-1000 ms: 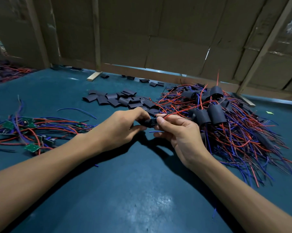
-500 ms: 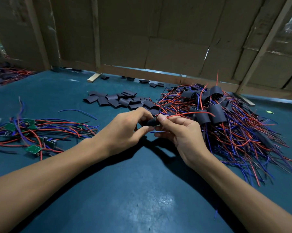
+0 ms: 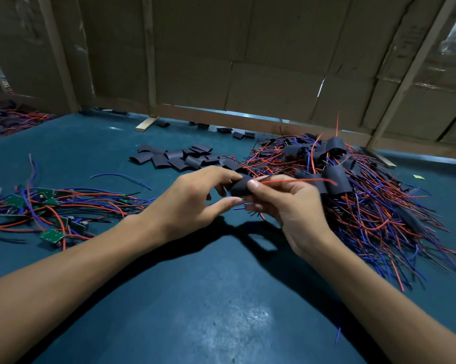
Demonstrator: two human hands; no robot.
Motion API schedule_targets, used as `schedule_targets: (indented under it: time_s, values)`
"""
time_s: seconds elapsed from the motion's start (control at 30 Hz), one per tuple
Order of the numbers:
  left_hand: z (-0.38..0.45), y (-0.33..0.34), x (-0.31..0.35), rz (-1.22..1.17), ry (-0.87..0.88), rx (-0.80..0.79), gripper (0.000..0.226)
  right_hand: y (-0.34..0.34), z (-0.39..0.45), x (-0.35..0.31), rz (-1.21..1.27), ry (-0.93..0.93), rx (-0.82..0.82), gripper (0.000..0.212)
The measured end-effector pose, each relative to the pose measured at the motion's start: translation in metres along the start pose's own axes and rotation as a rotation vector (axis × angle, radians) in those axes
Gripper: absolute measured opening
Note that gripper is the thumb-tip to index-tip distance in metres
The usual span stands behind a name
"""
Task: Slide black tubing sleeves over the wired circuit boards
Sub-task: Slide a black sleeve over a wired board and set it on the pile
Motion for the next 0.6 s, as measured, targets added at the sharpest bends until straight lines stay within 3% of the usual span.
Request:
schedule_targets:
  time_s: [0.13, 0.2, 0.3, 0.37, 0.43, 0.47, 0.53, 0.6]
  values:
    - [0.009, -0.022, -0.012, 0.214, 0.011, -0.077, 0.052, -0.037, 0.007, -0.057, 0.013, -0.248, 0.261, 0.003]
    - [0.008, -0.032, -0.045, 0.484, -0.207, -0.231, 0.056, -0.071, 0.01, -0.082, 0.091, -0.33, 0.423, 0.008]
    - [-0.02, -0.039, -0.099, 0.698, -0.624, -0.606, 0.057, -0.115, 0.016, -0.083, 0.084, -0.234, 0.525, 0.012]
    - [-0.031, -0.04, -0.109, 0.577, -0.681, -0.709, 0.052, -0.14, 0.021, -0.073, 0.122, -0.098, 0.565, 0.009]
    - [-0.031, -0.043, -0.107, 0.343, -0.638, -0.719, 0.043, -0.151, 0.025, -0.061, 0.355, -0.039, 0.584, 0.018]
    - [-0.032, -0.044, -0.103, 0.198, -0.629, -0.734, 0.038, -0.154, 0.024, -0.059, 0.333, -0.025, 0.617, 0.02]
    - [-0.037, -0.046, -0.096, -0.027, -0.629, -0.787, 0.033, -0.16, 0.018, -0.06, -0.003, 0.023, 0.729, 0.021]
    - [-0.038, -0.044, -0.094, -0.063, -0.597, -0.822, 0.031, -0.16, 0.01, -0.069, -0.423, -0.027, 0.821, 0.031]
Point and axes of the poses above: each hand's wrist, its own z-axis towards the middle knuckle, its own y-axis out of the palm, x = y × z, the point moved 8 cm from there along z, towards the middle knuckle, and after that the axes turned 3 degrees about -z, right-handed, at the moved point
